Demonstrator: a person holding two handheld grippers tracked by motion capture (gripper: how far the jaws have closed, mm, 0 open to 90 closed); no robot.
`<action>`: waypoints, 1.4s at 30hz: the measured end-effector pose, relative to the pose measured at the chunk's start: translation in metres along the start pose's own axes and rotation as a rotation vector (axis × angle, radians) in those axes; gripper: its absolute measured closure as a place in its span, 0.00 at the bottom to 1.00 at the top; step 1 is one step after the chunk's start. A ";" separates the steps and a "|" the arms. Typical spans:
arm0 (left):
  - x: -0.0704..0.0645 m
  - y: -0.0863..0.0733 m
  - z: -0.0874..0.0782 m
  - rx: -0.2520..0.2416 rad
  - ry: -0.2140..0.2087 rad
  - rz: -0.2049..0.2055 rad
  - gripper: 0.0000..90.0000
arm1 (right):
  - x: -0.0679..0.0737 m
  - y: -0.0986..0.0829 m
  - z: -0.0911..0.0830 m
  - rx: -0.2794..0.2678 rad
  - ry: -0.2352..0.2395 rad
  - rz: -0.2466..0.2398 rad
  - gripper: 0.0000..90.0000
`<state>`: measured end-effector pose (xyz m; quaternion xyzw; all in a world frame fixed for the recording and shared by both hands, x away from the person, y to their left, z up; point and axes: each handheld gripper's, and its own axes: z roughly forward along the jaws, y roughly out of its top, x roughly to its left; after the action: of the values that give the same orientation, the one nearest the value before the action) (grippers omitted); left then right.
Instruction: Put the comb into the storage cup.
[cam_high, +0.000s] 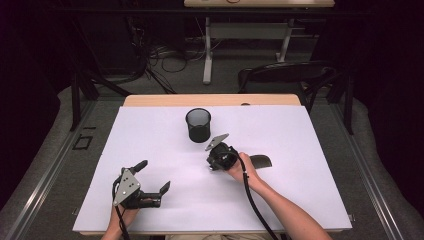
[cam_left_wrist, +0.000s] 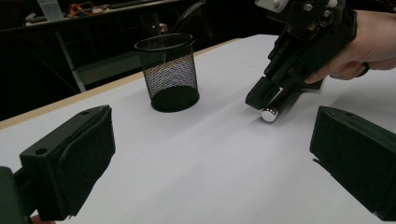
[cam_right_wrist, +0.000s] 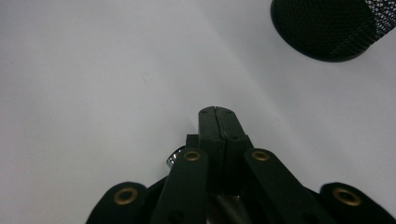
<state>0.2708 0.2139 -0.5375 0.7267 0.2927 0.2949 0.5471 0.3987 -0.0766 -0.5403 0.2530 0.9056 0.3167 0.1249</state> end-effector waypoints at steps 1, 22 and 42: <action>0.000 0.000 0.000 0.001 -0.001 -0.001 0.00 | 0.002 -0.001 -0.001 -0.001 0.008 -0.002 1.00; -0.001 0.000 0.000 0.003 -0.005 0.002 0.00 | 0.014 -0.015 -0.010 0.033 0.010 -0.031 1.00; -0.001 0.000 0.002 0.011 -0.013 0.009 0.00 | 0.021 -0.025 -0.019 0.058 0.027 -0.040 1.00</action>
<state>0.2715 0.2122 -0.5382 0.7326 0.2877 0.2911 0.5438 0.3640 -0.0918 -0.5430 0.2338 0.9210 0.2911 0.1115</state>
